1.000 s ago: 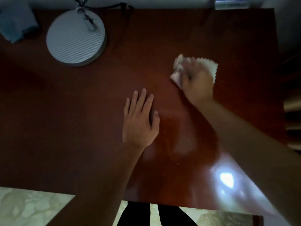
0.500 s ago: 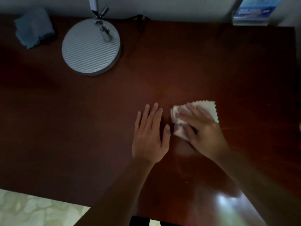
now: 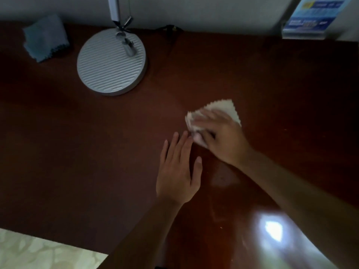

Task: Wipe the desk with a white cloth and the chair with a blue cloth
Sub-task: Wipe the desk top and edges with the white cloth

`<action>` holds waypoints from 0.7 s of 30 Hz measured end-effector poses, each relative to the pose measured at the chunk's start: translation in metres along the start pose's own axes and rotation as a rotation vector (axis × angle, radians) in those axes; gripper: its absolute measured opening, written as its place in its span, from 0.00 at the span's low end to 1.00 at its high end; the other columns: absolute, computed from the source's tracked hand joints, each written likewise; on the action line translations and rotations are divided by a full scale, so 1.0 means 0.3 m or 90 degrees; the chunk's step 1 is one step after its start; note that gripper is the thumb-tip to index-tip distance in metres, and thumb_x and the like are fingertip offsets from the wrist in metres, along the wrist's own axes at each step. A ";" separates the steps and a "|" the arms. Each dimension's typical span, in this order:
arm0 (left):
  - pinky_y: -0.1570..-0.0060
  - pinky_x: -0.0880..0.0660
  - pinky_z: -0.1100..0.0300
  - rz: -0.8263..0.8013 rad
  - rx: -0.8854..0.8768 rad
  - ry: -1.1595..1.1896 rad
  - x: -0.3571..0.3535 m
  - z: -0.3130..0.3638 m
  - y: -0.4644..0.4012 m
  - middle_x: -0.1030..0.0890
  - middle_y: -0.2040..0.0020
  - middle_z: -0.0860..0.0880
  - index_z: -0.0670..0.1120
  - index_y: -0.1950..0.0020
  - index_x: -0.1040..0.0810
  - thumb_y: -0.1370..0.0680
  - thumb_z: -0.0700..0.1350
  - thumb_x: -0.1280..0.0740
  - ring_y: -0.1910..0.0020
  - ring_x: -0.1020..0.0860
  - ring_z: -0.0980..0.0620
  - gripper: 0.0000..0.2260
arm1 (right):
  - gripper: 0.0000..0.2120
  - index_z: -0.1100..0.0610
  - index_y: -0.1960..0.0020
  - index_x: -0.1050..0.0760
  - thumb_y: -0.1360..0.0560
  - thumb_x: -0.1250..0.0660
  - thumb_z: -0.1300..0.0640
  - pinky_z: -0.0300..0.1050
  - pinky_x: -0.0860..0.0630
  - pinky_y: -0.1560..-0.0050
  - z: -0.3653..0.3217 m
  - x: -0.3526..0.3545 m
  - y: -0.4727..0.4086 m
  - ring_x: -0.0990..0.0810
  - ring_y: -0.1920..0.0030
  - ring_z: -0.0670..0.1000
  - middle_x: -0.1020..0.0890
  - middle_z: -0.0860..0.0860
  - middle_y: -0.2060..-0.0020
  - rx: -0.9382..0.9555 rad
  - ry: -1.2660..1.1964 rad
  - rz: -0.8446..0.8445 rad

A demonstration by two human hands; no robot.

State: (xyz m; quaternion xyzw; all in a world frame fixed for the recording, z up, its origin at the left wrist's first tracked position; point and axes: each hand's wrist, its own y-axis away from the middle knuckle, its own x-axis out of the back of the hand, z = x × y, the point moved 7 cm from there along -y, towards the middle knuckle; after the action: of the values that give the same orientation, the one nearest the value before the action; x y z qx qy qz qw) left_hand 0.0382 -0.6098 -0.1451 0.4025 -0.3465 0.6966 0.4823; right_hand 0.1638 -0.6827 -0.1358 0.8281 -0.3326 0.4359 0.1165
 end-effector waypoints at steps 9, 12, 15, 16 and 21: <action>0.25 0.42 0.44 -0.003 0.010 -0.016 0.001 -0.002 -0.001 0.31 0.26 0.44 0.40 0.29 0.29 0.18 0.52 0.45 0.23 0.38 0.46 0.23 | 0.17 0.55 0.32 0.26 0.19 0.42 0.57 0.47 0.43 0.27 0.167 0.086 -0.324 0.34 0.28 0.57 0.28 0.60 0.31 -0.158 0.068 0.090; 0.24 0.43 0.44 -0.008 0.008 -0.021 -0.001 0.000 0.003 0.31 0.26 0.44 0.40 0.29 0.29 0.18 0.52 0.45 0.23 0.39 0.46 0.23 | 0.16 0.56 0.36 0.23 0.21 0.41 0.59 0.49 0.39 0.29 0.119 0.059 -0.236 0.29 0.32 0.57 0.25 0.59 0.34 -0.151 0.081 0.094; 0.25 0.42 0.44 -0.007 0.006 -0.017 0.004 0.004 0.000 0.31 0.26 0.44 0.40 0.29 0.28 0.18 0.52 0.45 0.23 0.39 0.46 0.23 | 0.14 0.58 0.39 0.21 0.22 0.37 0.63 0.50 0.39 0.27 0.055 0.042 -0.055 0.27 0.32 0.54 0.20 0.55 0.38 -0.121 0.058 0.097; 0.25 0.42 0.43 -0.005 0.006 -0.019 0.006 0.006 0.000 0.31 0.26 0.44 0.40 0.29 0.28 0.18 0.52 0.45 0.23 0.38 0.45 0.23 | 0.14 0.58 0.39 0.21 0.22 0.37 0.64 0.51 0.39 0.27 0.048 0.041 -0.027 0.27 0.31 0.53 0.20 0.54 0.38 -0.115 0.053 0.098; 0.26 0.40 0.42 0.013 -0.007 -0.014 0.006 0.000 0.002 0.30 0.26 0.43 0.40 0.30 0.28 0.19 0.52 0.44 0.24 0.37 0.45 0.23 | 0.17 0.57 0.33 0.25 0.20 0.41 0.60 0.48 0.43 0.25 0.117 0.068 -0.178 0.30 0.29 0.55 0.24 0.58 0.33 -0.160 0.088 0.110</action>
State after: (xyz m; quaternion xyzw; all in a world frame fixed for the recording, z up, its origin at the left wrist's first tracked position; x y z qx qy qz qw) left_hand 0.0372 -0.6094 -0.1436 0.4035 -0.3598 0.6952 0.4738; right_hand 0.2294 -0.6686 -0.1351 0.7434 -0.4456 0.4553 0.2036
